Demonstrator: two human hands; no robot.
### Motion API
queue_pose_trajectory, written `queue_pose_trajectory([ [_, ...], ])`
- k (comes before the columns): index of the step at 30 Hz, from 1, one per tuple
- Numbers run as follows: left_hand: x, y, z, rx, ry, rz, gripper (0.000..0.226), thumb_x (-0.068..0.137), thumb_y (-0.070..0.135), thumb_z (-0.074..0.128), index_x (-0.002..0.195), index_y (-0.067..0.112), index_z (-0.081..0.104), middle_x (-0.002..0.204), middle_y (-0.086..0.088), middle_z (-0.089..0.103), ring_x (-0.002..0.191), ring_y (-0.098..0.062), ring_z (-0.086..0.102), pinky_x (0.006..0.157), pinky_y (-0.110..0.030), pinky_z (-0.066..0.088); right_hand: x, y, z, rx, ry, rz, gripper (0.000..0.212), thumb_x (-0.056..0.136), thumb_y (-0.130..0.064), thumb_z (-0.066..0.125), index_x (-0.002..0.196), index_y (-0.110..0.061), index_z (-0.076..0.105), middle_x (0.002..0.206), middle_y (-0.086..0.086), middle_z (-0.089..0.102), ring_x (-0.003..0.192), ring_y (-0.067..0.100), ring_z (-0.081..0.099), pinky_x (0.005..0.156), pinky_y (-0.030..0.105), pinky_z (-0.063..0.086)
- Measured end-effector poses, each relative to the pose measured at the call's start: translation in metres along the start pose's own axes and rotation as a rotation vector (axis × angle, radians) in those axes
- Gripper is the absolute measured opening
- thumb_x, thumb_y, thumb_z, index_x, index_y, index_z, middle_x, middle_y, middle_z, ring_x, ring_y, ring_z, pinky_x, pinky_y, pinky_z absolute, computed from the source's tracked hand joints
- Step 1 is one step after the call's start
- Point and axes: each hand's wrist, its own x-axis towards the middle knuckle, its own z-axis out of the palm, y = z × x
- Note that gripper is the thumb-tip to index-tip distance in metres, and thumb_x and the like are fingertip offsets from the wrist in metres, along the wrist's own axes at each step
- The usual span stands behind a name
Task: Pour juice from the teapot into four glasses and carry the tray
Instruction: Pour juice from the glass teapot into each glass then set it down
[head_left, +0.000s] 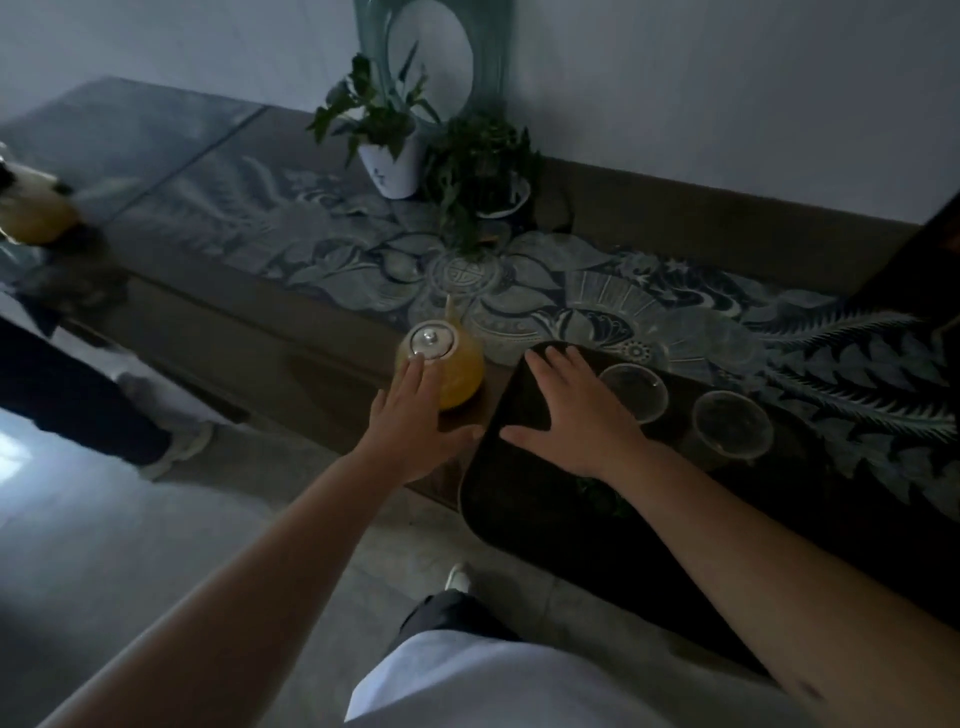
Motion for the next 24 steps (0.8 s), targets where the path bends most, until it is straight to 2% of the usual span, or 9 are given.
queue_pose_trajectory([
  [4, 0.011, -0.026, -0.004, -0.060, -0.002, 0.013, 0.103, 0.084, 0.061, 0.062, 0.157, 0.018, 0.003, 0.167, -0.005, 0.002, 0.153, -0.025, -0.004, 0.121, -0.054, 0.012, 0.012, -0.031, 0.021, 0.173, -0.103, -0.014, 0.099, 0.078, -0.067, 0.054, 0.153, -0.025, 0.004, 0.163, 0.000, 0.011, 0.149, 0.020, 0.002, 0.118, 0.044, 0.020],
  [8, 0.034, -0.053, -0.010, -0.150, -0.011, 0.092, 0.094, 0.087, 0.052, 0.063, 0.157, 0.018, 0.010, 0.166, -0.009, 0.009, 0.153, -0.030, 0.001, 0.121, -0.048, 0.014, 0.032, -0.055, 0.045, 0.278, -0.111, -0.004, 0.093, 0.079, -0.059, 0.060, 0.152, -0.022, 0.015, 0.156, 0.004, 0.029, 0.143, 0.021, 0.026, 0.113, 0.038, 0.031],
  [11, 0.056, -0.073, -0.018, -0.168, -0.044, 0.141, 0.090, 0.088, 0.045, 0.066, 0.157, 0.018, 0.013, 0.165, -0.011, 0.011, 0.152, -0.032, 0.003, 0.120, -0.048, 0.015, 0.050, -0.071, 0.063, 0.355, -0.097, 0.069, 0.071, 0.083, -0.052, 0.060, 0.142, -0.021, 0.038, 0.144, 0.003, 0.047, 0.133, 0.021, 0.043, 0.106, 0.035, 0.039],
  [14, 0.085, -0.093, -0.023, -0.150, -0.055, 0.235, 0.082, 0.090, 0.044, 0.064, 0.155, 0.018, 0.020, 0.163, -0.012, 0.017, 0.151, -0.032, 0.011, 0.119, -0.046, 0.018, 0.070, -0.093, 0.078, 0.614, -0.077, 0.246, 0.046, 0.088, -0.040, 0.061, 0.129, -0.018, 0.057, 0.129, 0.001, 0.059, 0.121, 0.018, 0.053, 0.095, 0.027, 0.042],
  [16, 0.105, -0.101, -0.025, -0.143, -0.067, 0.319, 0.078, 0.090, 0.041, 0.064, 0.153, 0.015, 0.026, 0.160, -0.013, 0.023, 0.149, -0.032, 0.017, 0.118, -0.042, 0.019, 0.085, -0.105, 0.090, 0.749, -0.036, 0.364, 0.036, 0.089, -0.038, 0.059, 0.113, -0.011, 0.066, 0.115, 0.008, 0.067, 0.109, 0.023, 0.061, 0.090, 0.032, 0.047],
  [18, 0.123, -0.106, -0.028, -0.160, -0.076, 0.388, 0.075, 0.090, 0.038, 0.066, 0.152, 0.013, 0.030, 0.158, -0.012, 0.028, 0.146, -0.031, 0.024, 0.117, -0.039, 0.021, 0.099, -0.114, 0.100, 0.867, 0.017, 0.444, 0.038, 0.091, -0.035, 0.057, 0.101, 0.000, 0.066, 0.102, 0.019, 0.068, 0.096, 0.029, 0.063, 0.090, 0.042, 0.048],
  [19, 0.132, -0.108, -0.029, -0.166, -0.080, 0.412, 0.073, 0.091, 0.038, 0.065, 0.151, 0.014, 0.031, 0.157, -0.012, 0.029, 0.145, -0.031, 0.025, 0.118, -0.040, 0.022, 0.104, -0.118, 0.104, 0.924, 0.031, 0.486, 0.036, 0.092, -0.034, 0.057, 0.097, 0.001, 0.066, 0.095, 0.018, 0.067, 0.090, 0.028, 0.063, 0.090, 0.044, 0.047],
  [22, 0.152, -0.112, -0.029, -0.174, -0.123, 0.464, 0.067, 0.093, 0.039, 0.062, 0.150, 0.018, 0.035, 0.158, -0.012, 0.028, 0.145, -0.030, 0.024, 0.117, -0.042, 0.023, 0.116, -0.129, 0.113, 1.072, 0.039, 0.574, 0.028, 0.093, -0.033, 0.055, 0.076, -0.013, 0.063, 0.076, 0.003, 0.056, 0.076, 0.016, 0.053, 0.077, 0.038, 0.043],
  [24, 0.163, -0.113, -0.026, -0.189, -0.147, 0.529, 0.063, 0.092, 0.037, 0.064, 0.148, 0.019, 0.040, 0.157, -0.011, 0.030, 0.144, -0.028, 0.026, 0.116, -0.039, 0.025, 0.121, -0.135, 0.117, 1.222, 0.063, 0.636, 0.028, 0.092, -0.034, 0.055, 0.079, -0.011, 0.064, 0.081, 0.005, 0.058, 0.081, 0.017, 0.054, 0.076, 0.033, 0.040],
])
